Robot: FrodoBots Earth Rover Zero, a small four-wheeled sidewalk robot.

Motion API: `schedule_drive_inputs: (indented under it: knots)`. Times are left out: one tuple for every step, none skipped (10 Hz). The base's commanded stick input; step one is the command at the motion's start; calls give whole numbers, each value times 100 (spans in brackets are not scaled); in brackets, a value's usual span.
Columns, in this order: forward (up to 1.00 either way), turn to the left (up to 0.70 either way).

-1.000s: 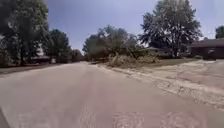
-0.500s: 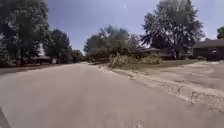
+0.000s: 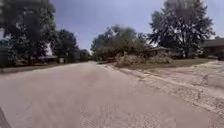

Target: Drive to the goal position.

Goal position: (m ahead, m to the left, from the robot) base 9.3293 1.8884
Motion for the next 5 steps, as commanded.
schedule_drive_inputs:
  knots:
    - [70, 0]
    - [70, 0]
    - [70, 0]
    - [70, 0]
    - [70, 0]
